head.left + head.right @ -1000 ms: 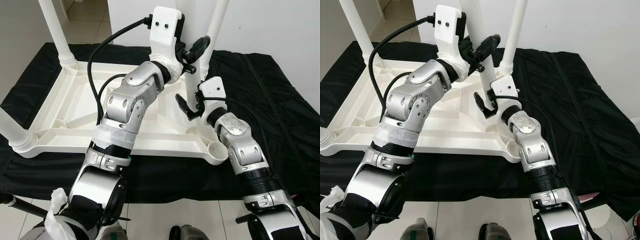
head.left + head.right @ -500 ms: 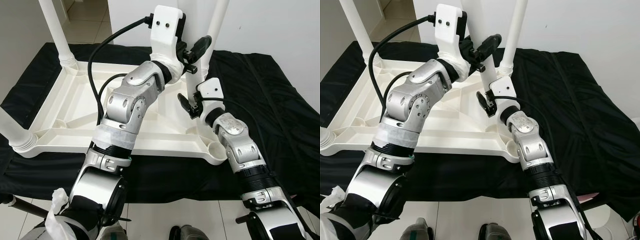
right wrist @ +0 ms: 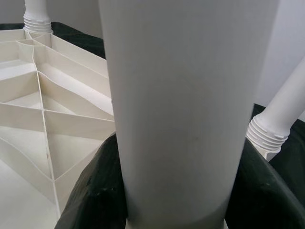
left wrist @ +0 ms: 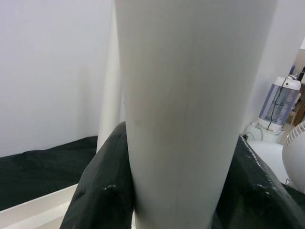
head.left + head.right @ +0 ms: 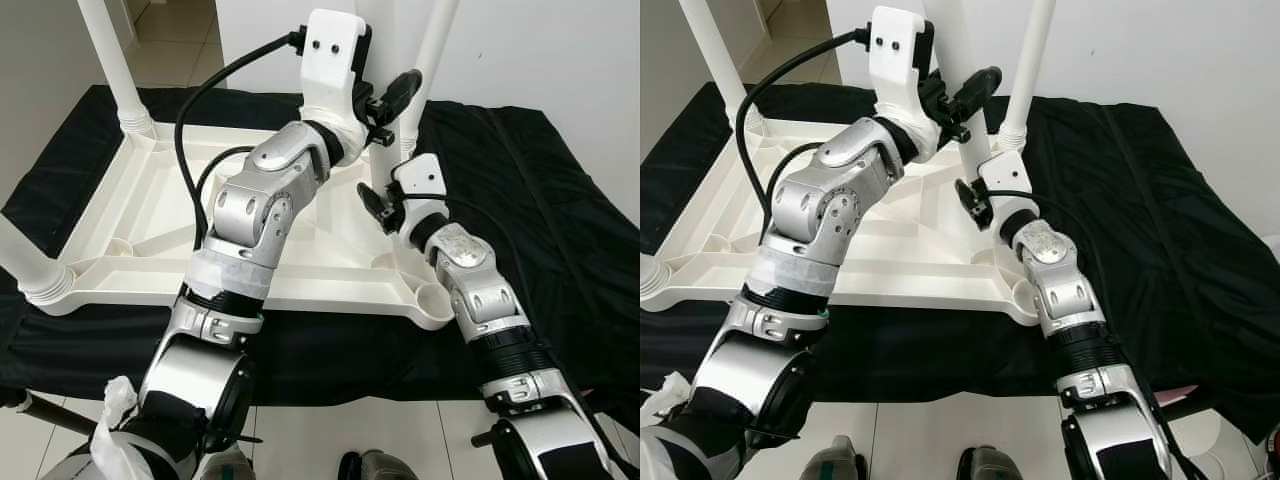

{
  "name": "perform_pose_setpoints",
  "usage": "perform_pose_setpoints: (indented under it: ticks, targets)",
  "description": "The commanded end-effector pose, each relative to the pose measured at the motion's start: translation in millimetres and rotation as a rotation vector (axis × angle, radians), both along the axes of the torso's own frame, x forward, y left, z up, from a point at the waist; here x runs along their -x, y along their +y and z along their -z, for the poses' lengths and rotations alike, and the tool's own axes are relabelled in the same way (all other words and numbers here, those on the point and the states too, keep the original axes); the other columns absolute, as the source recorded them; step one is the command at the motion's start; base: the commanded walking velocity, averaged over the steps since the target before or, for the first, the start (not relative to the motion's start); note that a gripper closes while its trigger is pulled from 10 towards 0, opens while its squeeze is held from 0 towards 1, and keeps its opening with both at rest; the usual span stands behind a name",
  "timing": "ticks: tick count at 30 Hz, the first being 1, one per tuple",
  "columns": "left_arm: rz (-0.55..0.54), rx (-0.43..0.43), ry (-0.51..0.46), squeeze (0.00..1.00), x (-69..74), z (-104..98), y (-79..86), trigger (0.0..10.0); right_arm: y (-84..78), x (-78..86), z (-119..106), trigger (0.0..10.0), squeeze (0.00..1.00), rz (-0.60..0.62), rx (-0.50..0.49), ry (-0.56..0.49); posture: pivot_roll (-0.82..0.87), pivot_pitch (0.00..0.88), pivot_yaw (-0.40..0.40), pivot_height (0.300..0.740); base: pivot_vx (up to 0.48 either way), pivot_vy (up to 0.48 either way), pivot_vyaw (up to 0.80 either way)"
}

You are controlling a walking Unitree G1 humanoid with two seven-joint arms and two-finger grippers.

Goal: Building children table

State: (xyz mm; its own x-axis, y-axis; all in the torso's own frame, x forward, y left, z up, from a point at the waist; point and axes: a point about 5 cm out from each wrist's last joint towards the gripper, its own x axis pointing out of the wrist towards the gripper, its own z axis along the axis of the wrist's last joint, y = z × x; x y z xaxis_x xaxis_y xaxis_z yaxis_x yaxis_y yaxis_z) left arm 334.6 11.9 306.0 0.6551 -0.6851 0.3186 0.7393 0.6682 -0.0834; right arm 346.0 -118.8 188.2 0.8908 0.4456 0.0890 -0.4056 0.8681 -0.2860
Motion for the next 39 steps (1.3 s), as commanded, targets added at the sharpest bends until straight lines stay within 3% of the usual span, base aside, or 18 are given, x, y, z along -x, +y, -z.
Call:
perform_pose_setpoints:
  ticks: [1, 8, 9, 16, 23, 29, 33, 39]
  targets:
    - [0.097, 0.036, -0.006, 1.00, 8.4, -4, -5.5, 10.0, 0.1, -2.0, -4, 10.0, 0.00, 0.017, -0.053, 0.006, 0.07, 0.000, -0.021, 0.740, 0.000, 0.000, 0.00]
    - [0.106, 0.072, -0.015, 1.00, 9.3, -10, -2.6, 10.0, 4.8, -0.6, -2, 10.0, 0.00, 0.023, -0.102, 0.021, 0.07, 0.000, -0.017, 0.740, 0.000, 0.000, 0.00]
    - [0.114, 0.115, 0.000, 0.00, 8.8, -11, 1.9, 10.0, 7.8, -0.3, -1, 10.0, 0.00, 0.031, -0.128, 0.025, 0.07, 0.000, -0.014, 0.740, 0.000, 0.000, 0.00]
    - [0.142, 0.212, 0.013, 0.00, 11.7, -15, 15.1, 10.0, 10.4, 0.7, 0, 10.0, 0.00, 0.065, -0.191, 0.039, 0.08, 0.000, -0.016, 0.740, 0.000, 0.000, 0.00]
    - [0.134, 0.222, -0.001, 0.00, 13.8, -16, 21.4, 10.0, 5.6, -0.4, 2, 10.0, 0.00, 0.099, -0.214, 0.051, 0.09, 0.000, -0.022, 0.740, 0.000, 0.000, 0.00]
    - [0.055, 0.171, -0.007, 0.00, 11.0, -3, 32.6, 10.0, -16.0, -3.1, 2, 10.0, 0.00, 0.224, -0.288, 0.049, 0.08, 0.000, -0.025, 0.740, 0.000, 0.000, 0.00]
    - [0.021, 0.143, -0.008, 0.00, 9.7, 4, 36.3, 10.0, -20.0, -1.4, 1, 10.0, 0.00, 0.252, -0.315, 0.038, 0.08, 0.000, -0.026, 0.740, 0.000, 0.000, 0.00]
    - [-0.060, 0.056, 0.031, 0.00, 8.7, 32, 44.4, 10.0, -26.7, 6.8, 5, 10.0, 0.00, 0.299, -0.339, 0.004, 0.08, 0.001, -0.028, 0.740, 0.000, 0.000, 0.00]
